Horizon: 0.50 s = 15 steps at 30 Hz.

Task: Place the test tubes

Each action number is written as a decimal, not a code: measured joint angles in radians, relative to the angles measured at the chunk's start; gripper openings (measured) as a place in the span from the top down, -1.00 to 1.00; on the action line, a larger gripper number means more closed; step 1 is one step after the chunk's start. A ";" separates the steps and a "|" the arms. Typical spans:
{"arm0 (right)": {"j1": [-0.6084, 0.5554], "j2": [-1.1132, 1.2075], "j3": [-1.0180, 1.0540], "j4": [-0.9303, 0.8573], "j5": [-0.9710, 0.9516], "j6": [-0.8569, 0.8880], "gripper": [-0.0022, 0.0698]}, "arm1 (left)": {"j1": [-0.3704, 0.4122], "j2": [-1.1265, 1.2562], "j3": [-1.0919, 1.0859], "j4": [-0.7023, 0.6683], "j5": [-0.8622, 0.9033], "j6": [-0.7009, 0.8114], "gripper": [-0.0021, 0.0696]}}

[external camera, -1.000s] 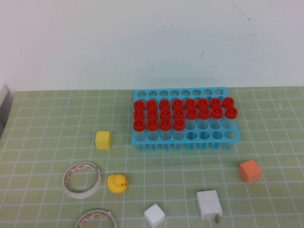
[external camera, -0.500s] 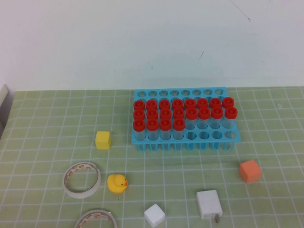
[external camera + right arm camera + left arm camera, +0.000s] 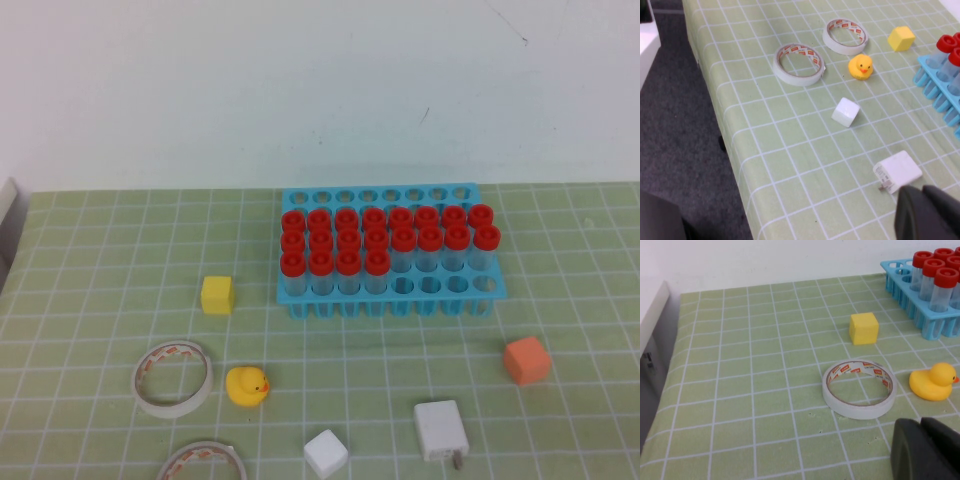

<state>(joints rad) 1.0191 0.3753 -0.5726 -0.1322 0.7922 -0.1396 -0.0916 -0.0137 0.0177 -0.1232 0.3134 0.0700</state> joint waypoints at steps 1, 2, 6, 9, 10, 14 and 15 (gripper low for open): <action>0.000 0.000 0.000 0.000 0.000 0.000 0.94 | 0.000 0.000 0.000 0.000 0.000 0.001 0.94; 0.000 0.000 0.000 0.000 0.000 0.000 0.94 | 0.000 0.000 0.000 0.000 0.000 -0.001 0.94; 0.000 -0.008 0.001 0.000 0.000 0.000 0.94 | 0.000 0.000 0.000 0.000 0.000 -0.001 0.94; -0.060 -0.032 0.001 0.011 0.002 0.000 0.94 | 0.000 0.000 0.000 0.000 0.000 -0.001 0.94; -0.105 -0.042 0.001 0.011 0.002 0.000 0.94 | 0.000 0.000 0.000 0.000 0.000 -0.001 0.94; -0.325 -0.076 0.021 0.009 -0.049 0.000 0.94 | 0.000 0.000 0.000 0.000 0.000 -0.003 0.94; -0.394 -0.086 0.036 0.009 -0.079 0.000 0.94 | 0.000 0.000 0.000 0.000 0.000 -0.003 0.94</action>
<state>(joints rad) 0.6252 0.2898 -0.5368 -0.1234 0.7130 -0.1396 -0.0916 -0.0137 0.0177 -0.1232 0.3134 0.0670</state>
